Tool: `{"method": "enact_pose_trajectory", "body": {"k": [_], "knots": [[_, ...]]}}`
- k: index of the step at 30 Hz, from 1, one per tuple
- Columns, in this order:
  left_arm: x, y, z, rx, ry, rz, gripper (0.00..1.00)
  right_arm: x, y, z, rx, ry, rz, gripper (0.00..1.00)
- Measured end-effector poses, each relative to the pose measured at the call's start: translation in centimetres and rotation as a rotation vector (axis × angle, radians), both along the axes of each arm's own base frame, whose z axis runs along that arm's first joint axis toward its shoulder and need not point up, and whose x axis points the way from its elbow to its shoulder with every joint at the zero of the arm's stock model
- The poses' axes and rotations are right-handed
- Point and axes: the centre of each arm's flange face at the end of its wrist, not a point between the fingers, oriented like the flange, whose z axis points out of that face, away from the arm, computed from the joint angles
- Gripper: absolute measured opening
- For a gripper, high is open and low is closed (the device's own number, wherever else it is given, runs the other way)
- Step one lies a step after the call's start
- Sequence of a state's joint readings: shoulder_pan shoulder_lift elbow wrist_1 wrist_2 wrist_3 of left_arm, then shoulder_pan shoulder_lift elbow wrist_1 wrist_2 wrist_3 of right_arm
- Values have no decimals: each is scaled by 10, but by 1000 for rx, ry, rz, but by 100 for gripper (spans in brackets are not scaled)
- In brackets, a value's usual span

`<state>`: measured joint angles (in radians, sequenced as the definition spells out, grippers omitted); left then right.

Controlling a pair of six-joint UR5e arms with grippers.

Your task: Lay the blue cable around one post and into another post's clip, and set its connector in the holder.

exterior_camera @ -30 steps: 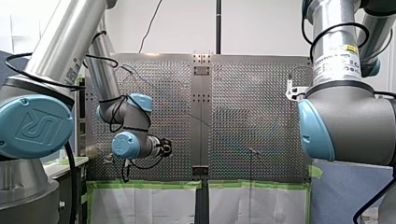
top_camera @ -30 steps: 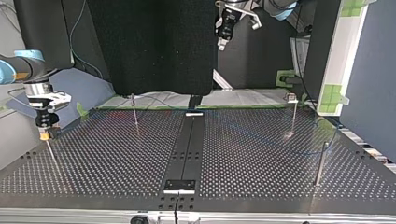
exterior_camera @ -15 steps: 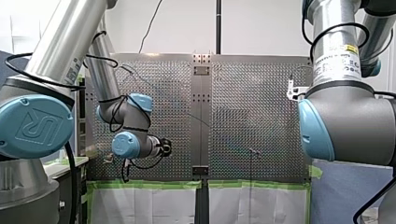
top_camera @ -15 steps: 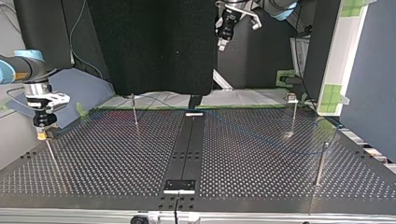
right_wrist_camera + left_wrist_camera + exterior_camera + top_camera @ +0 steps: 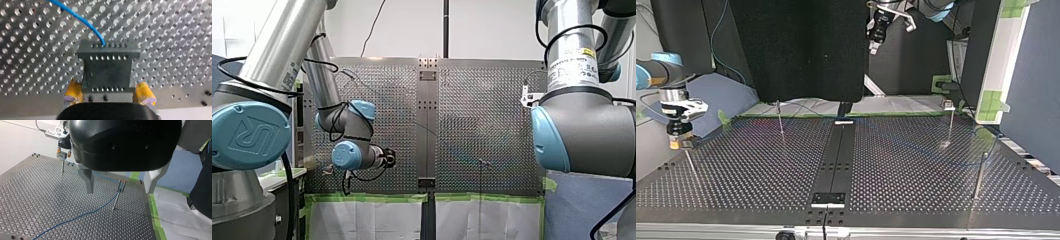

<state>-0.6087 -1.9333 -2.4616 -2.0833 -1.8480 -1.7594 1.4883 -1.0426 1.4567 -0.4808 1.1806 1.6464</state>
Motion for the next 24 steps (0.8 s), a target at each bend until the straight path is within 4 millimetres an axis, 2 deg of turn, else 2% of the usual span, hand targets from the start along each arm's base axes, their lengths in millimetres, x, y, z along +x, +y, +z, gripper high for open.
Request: {"method": "enact_pose_trajectory", "body": {"k": [9,14,24], "knots": [[0,0,0,-1,0,2,100,-18,2,-6,54,5,-97,99],[0,0,0,-3,-1,-1,100,-23,12,-12,90,18,-141,99],[0,-1,0,-6,-2,-3,100,-14,39,11,30,-35,-207,99]]}}
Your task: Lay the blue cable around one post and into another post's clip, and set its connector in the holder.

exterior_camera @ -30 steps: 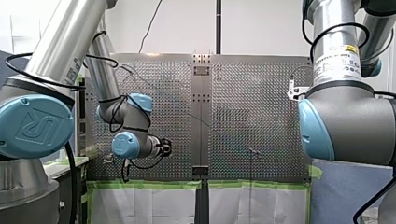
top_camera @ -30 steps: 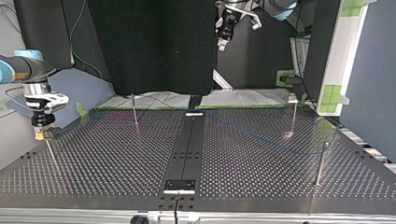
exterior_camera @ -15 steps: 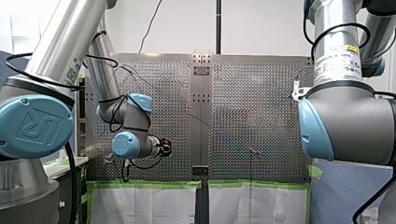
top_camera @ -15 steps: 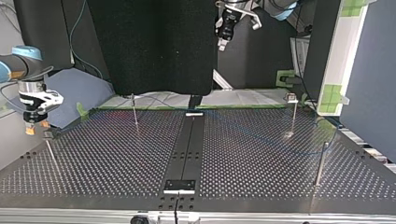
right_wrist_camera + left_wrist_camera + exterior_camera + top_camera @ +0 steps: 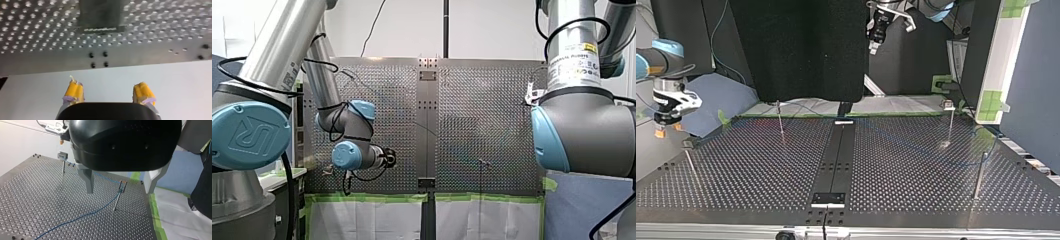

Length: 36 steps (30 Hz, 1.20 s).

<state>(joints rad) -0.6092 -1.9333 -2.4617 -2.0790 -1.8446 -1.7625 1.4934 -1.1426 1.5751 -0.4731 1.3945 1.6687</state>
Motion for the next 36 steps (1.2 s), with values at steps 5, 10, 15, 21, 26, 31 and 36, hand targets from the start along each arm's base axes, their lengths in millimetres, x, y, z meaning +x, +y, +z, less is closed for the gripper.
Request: {"method": "enact_pose_trajectory", "body": {"k": [5,10,15,21,26,31,36], "knots": [[-1,-1,0,-1,0,-5,100,18,17,13,-50,27,-14,99],[-1,-1,0,-1,0,-8,100,39,33,18,-83,58,-18,99],[1,-3,1,-4,-7,-8,100,59,49,4,-66,81,-20,99],[20,-11,10,-9,-43,18,100,83,72,-19,-10,103,-18,99],[40,-18,20,-7,-84,63,100,105,86,-27,7,123,-18,99],[54,-22,28,21,-104,101,100,126,96,-28,11,139,-14,99],[62,-24,33,38,-113,131,100,146,105,-30,8,149,6,99]]}}
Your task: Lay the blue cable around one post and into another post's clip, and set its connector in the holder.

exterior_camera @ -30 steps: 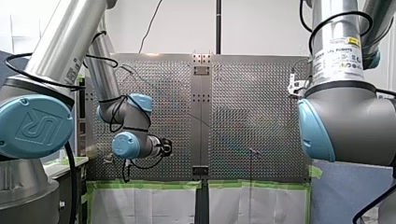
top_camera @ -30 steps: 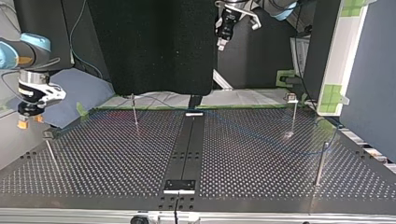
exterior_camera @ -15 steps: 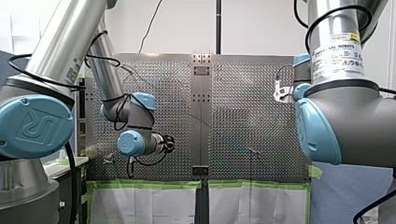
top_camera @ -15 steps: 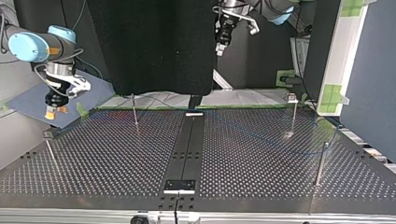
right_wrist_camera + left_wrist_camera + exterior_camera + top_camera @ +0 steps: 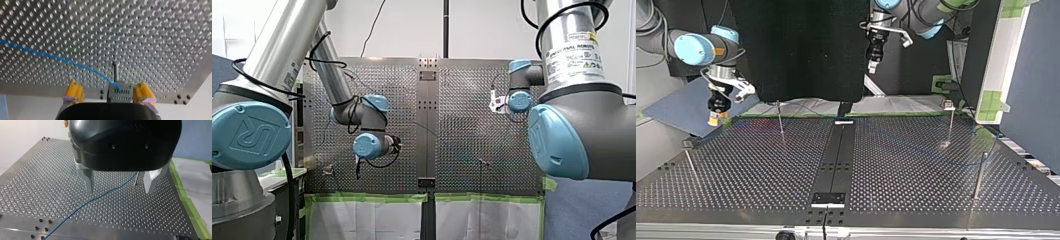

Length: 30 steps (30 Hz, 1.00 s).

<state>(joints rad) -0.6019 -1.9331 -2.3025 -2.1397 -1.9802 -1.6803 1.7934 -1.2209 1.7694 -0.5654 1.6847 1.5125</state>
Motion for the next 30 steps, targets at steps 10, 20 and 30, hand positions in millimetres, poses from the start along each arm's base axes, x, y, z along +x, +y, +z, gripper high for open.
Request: {"method": "enact_pose_trajectory", "body": {"k": [10,20,30], "knots": [[-1,-1,0,8,5,3,100,44,17,-22,17,13,55,99],[-1,0,0,13,11,4,100,86,40,-44,41,42,114,99],[0,1,-1,13,12,7,100,129,73,-47,46,49,184,99]]}}
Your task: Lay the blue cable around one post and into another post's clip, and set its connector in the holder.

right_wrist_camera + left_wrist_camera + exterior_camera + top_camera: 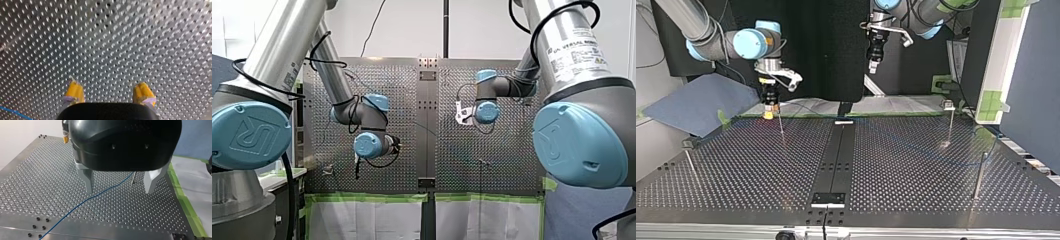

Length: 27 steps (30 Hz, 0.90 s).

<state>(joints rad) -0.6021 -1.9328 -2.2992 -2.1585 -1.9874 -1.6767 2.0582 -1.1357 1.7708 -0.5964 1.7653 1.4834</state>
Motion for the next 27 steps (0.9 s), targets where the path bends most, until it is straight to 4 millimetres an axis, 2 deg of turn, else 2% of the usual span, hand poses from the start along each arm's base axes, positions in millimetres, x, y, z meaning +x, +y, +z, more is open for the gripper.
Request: {"method": "enact_pose_trajectory", "body": {"k": [6,16,27], "knots": [[0,2,0,4,3,16,100,22,24,-8,14,12,6,99],[0,6,0,7,4,53,100,56,67,-50,68,59,38,99],[0,6,0,5,3,54,100,86,111,-60,79,77,110,99]]}}
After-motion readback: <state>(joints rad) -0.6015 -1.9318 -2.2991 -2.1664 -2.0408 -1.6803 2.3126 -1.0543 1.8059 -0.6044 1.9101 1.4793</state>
